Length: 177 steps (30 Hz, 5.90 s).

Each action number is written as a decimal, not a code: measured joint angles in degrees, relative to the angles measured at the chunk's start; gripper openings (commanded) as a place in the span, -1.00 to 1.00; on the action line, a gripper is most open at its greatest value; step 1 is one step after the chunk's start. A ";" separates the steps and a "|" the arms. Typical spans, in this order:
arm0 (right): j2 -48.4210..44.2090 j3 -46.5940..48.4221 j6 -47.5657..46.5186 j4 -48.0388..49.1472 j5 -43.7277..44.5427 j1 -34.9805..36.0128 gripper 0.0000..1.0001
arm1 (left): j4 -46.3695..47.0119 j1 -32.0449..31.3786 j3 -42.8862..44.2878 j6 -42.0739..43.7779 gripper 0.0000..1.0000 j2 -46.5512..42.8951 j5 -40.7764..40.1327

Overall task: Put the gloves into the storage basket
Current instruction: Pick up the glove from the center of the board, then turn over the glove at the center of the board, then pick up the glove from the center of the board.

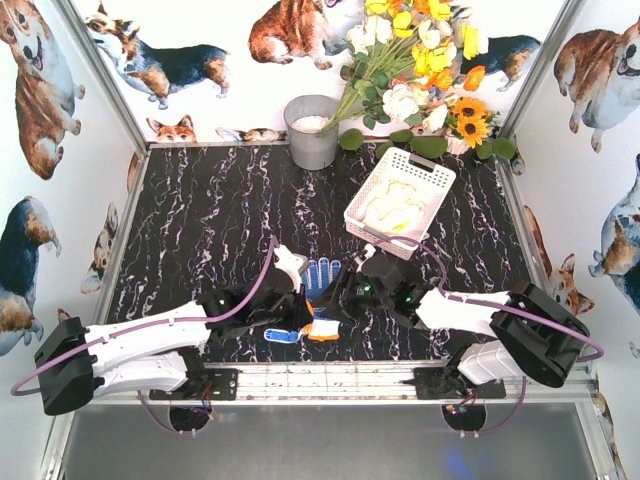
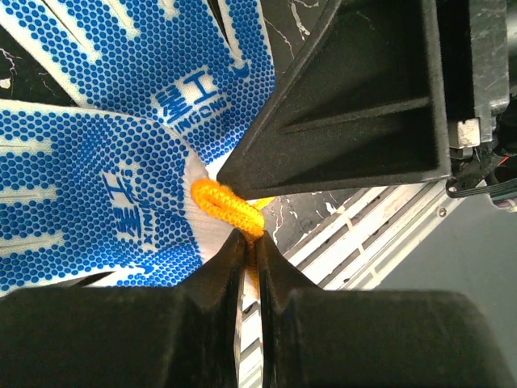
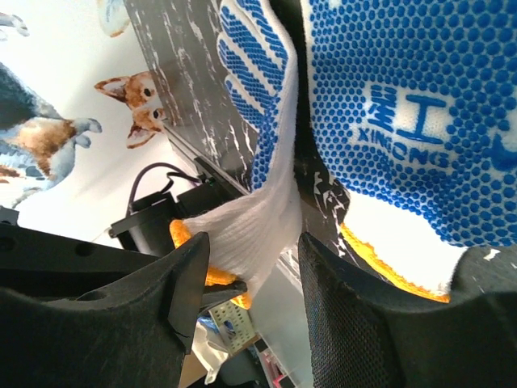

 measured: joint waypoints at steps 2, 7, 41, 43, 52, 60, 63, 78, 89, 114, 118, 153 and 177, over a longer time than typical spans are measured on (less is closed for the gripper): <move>-0.02 -0.02 0.42 0.98 0.07 0.09 0.02 | 0.09 0.00 0.00 -0.20 -1.00 0.02 0.00; -2.05 0.02 -0.24 0.26 1.05 0.11 0.06 | 0.33 -0.02 0.00 -0.68 -1.00 0.04 -0.09; -13.07 23.65 -33.18 -37.05 3.34 -14.73 -1.00 | -7.54 8.92 10.03 3.34 0.99 -8.00 -8.96; -11.74 28.28 -37.29 -40.41 2.34 -17.94 -1.00 | -8.37 14.32 10.56 4.35 0.99 -9.49 -8.26; 6.75 50.38 -52.35 -46.01 -6.99 -19.69 -1.00 | -14.91 30.93 10.25 5.70 0.99 -13.66 -3.74; 25.73 67.06 -62.10 -50.05 -6.58 -14.40 -1.00 | -19.23 40.89 10.16 5.31 0.99 -15.47 -4.66; 29.94 71.36 -65.16 -52.83 -5.25 -13.46 -1.00 | -20.00 43.58 10.12 5.35 0.99 -16.24 -4.46; 39.04 96.78 -85.26 -70.58 8.52 -12.04 -1.00 | -21.09 46.47 7.13 5.77 0.99 -17.03 -2.47; 48.09 88.89 -86.60 -71.21 1.14 -1.36 -1.00 | -20.33 46.73 1.79 3.28 0.99 -18.71 -3.17; 21.27 45.11 -41.33 -40.06 -3.74 -5.99 0.02 | 8.39 47.06 -14.21 -7.54 0.29 -10.14 16.20; 23.12 41.05 -34.69 -39.50 0.48 -5.95 -0.02 | 13.92 47.08 -15.19 -7.91 0.27 -4.57 19.58; 41.33 57.29 -32.98 -39.36 12.20 -8.00 -0.25 | 44.22 46.66 -15.13 -10.64 -0.49 24.92 30.29; 34.29 56.02 -32.02 -38.47 3.13 -9.46 -1.00 | 39.56 44.52 -12.72 -17.77 -1.00 15.52 28.39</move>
